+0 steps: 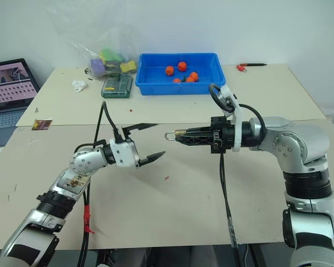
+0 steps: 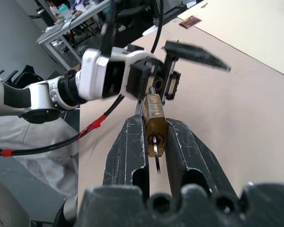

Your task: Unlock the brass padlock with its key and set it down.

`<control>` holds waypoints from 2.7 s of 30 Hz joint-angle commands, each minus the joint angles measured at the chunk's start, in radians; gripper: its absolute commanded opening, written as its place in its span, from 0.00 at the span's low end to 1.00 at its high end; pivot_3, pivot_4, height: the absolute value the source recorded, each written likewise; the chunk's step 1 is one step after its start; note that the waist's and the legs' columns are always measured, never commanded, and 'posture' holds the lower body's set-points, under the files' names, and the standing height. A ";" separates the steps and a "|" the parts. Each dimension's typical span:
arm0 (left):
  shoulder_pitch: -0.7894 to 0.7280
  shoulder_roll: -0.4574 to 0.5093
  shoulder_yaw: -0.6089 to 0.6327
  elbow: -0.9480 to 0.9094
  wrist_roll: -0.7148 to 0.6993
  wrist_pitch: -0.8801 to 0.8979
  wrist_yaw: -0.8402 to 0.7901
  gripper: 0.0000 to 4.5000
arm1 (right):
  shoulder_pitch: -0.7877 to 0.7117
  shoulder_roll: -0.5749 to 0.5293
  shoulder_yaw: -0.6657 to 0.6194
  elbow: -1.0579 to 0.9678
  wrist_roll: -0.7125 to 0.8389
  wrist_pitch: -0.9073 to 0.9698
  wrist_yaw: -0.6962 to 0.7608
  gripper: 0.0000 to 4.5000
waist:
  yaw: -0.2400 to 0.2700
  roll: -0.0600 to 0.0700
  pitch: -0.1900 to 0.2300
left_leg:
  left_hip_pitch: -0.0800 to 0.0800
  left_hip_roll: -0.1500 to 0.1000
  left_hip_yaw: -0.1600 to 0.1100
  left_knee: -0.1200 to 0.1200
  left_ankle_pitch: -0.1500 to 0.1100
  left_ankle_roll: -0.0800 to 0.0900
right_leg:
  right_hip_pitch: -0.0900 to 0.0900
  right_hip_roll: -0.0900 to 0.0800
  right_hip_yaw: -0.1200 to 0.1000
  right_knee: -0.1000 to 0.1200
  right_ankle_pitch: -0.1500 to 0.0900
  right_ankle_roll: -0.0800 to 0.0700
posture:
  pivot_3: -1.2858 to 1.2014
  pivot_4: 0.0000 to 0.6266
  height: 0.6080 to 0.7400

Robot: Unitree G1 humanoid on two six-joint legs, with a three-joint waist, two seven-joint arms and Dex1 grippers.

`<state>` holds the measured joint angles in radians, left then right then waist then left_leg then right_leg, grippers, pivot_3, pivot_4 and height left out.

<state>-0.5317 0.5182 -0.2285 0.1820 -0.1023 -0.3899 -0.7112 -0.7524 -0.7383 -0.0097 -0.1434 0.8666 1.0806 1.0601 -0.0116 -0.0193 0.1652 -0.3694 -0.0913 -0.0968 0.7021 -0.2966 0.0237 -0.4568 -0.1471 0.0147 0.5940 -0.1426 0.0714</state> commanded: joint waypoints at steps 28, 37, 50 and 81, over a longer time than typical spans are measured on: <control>-0.068 -0.067 0.125 -0.460 -0.614 1.000 -0.094 0.01 | 0.017 -0.012 -0.037 -0.026 -0.033 -0.074 0.035 0.03 | -0.002 0.000 0.000 | 0.000 0.000 0.000 0.001 0.003 -0.005 | 0.000 0.000 0.001 -0.001 0.000 0.000 | 0.52 0.24 1.00; -0.053 -0.080 0.105 -0.458 -0.556 0.979 -0.112 0.01 | -0.006 -0.007 -0.057 -0.057 0.015 -0.031 0.014 0.03 | -0.002 0.000 0.000 | 0.000 0.000 0.000 0.000 0.003 -0.005 | 0.000 0.000 0.001 -0.001 0.000 0.000 | 0.52 0.24 1.00; -0.046 -0.096 0.107 -0.459 -0.512 0.984 -0.120 0.01 | -0.020 -0.022 -0.057 -0.045 0.022 -0.035 0.011 0.03 | -0.001 0.000 0.000 | 0.000 0.000 0.000 0.000 0.001 -0.001 | 0.000 0.000 0.001 -0.001 0.000 0.000 | 0.52 0.24 1.00; 0.209 0.183 0.203 -0.637 -0.300 0.764 -0.180 1.00 | -0.125 0.134 0.470 0.551 -0.406 -0.134 0.281 0.14 | -0.003 0.000 0.000 | 0.000 0.001 0.001 -0.001 0.003 -0.006 | -0.001 0.000 0.001 -0.001 0.000 0.000 | 0.52 0.24 1.00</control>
<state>-0.3149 0.7068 -0.0421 -0.4032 -0.3980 0.3905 -0.9106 -0.8429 -0.6125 0.4576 0.3690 0.4910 0.9915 1.3065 -0.0148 -0.0195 0.1657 -0.3693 -0.0908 -0.0961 0.7017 -0.2934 0.0175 -0.4574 -0.1469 0.0153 0.5931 -0.1426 0.0710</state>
